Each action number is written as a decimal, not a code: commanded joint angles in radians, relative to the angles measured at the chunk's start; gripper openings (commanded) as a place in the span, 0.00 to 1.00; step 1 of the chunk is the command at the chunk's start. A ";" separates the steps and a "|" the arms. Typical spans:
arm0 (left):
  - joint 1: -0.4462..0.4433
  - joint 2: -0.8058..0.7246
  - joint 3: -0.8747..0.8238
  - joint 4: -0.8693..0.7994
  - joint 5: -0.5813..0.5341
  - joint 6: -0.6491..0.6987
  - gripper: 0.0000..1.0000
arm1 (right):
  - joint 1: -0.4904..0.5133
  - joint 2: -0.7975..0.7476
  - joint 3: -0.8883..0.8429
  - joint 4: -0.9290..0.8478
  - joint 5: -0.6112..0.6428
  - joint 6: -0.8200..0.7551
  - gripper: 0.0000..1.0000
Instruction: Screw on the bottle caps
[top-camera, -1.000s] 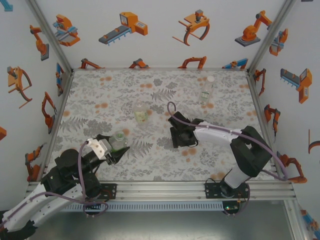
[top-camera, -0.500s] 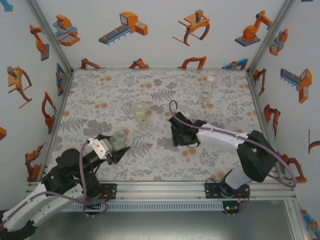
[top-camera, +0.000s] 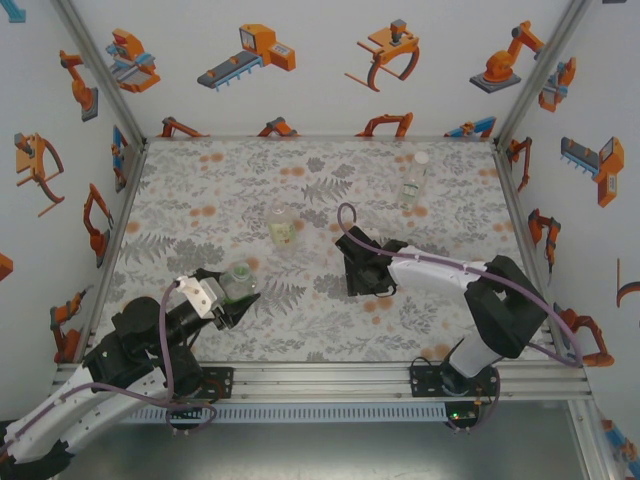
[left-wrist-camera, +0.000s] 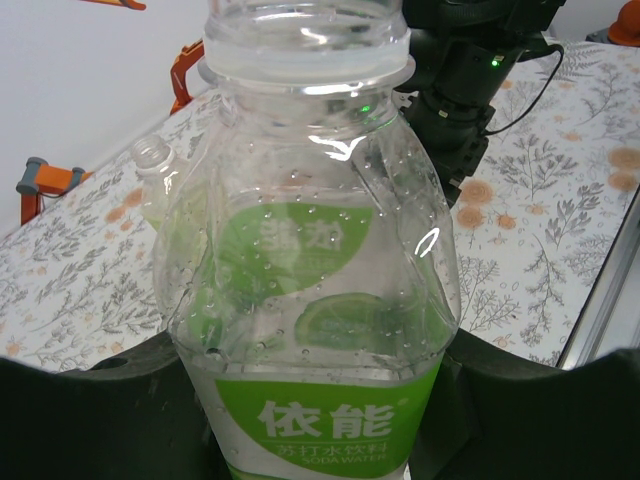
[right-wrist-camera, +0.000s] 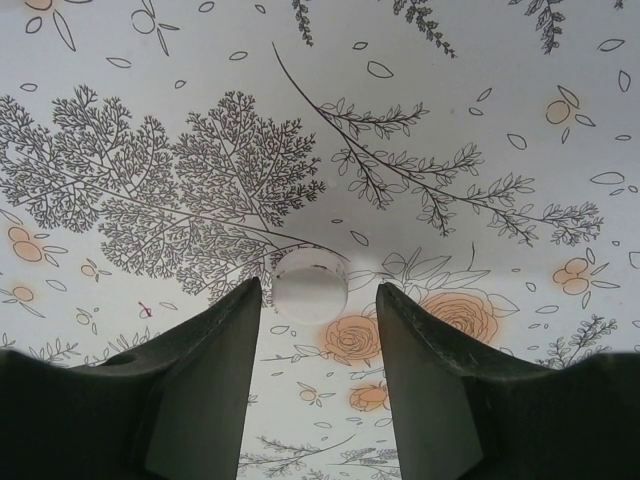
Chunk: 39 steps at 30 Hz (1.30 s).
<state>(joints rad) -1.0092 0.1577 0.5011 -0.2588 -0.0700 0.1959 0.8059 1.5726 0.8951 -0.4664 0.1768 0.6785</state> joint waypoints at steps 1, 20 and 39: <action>0.001 0.002 -0.007 0.027 0.004 -0.015 0.00 | 0.004 0.009 0.028 -0.025 0.007 0.015 0.48; 0.001 0.010 -0.015 0.035 0.010 -0.018 0.00 | 0.004 0.024 0.017 -0.017 -0.011 0.029 0.42; 0.001 0.003 -0.013 0.027 0.009 -0.019 0.00 | 0.004 0.047 0.013 -0.006 -0.014 0.026 0.38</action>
<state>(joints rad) -1.0092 0.1661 0.4950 -0.2550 -0.0673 0.1955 0.8059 1.6054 0.8967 -0.4652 0.1654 0.6895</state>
